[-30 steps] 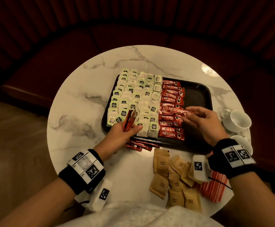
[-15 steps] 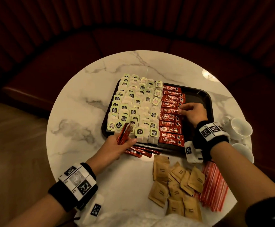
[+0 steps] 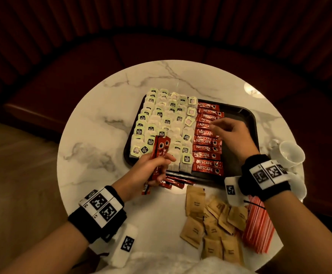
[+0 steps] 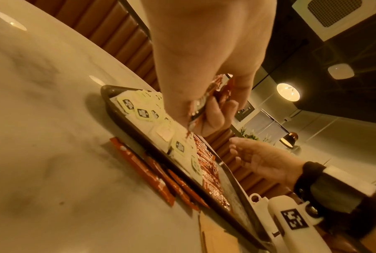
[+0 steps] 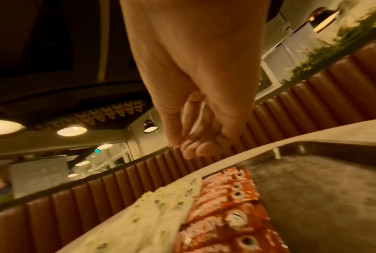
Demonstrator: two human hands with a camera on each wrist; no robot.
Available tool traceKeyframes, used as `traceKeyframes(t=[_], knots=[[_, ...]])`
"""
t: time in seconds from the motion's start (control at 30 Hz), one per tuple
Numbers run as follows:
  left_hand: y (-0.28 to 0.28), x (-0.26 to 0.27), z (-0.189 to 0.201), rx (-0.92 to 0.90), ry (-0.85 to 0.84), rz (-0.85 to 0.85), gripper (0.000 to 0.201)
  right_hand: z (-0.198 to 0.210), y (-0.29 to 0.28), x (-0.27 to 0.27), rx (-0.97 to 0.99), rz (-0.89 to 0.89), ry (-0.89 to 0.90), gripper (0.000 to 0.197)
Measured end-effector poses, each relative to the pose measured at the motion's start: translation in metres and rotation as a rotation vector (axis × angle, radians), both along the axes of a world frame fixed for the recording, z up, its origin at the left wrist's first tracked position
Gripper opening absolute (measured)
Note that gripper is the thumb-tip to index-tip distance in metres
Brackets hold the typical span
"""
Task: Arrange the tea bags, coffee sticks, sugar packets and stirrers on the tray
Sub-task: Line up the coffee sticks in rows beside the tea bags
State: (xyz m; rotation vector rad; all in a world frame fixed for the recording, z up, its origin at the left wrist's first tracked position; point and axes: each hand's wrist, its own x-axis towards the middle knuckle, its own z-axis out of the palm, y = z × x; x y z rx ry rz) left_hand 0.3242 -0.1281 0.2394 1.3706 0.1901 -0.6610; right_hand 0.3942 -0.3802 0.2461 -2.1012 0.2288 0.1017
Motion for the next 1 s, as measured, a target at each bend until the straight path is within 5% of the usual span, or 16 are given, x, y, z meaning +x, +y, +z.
traceKeyframes(t=[0.17,0.3,0.57,0.73,1.0], knots=[[-0.009,0.000,0.011,-0.092,0.032,-0.068,0.016,0.036,0.042,-0.041,0.209,0.344,0.014,0.017],[-0.012,-0.002,0.018,-0.110,0.044,-0.149,0.007,0.033,0.054,-0.051,0.293,0.389,0.046,0.028],[-0.002,-0.001,0.014,0.027,-0.062,-0.001,0.016,0.027,0.040,-0.059,0.529,0.137,0.081,0.017],[0.001,-0.003,0.014,0.118,-0.122,-0.038,0.025,0.017,0.023,-0.071,0.531,0.042,0.148,0.015],[0.013,-0.008,0.001,0.232,-0.076,-0.061,0.023,-0.015,-0.042,-0.053,0.426,-0.401,0.089,0.020]])
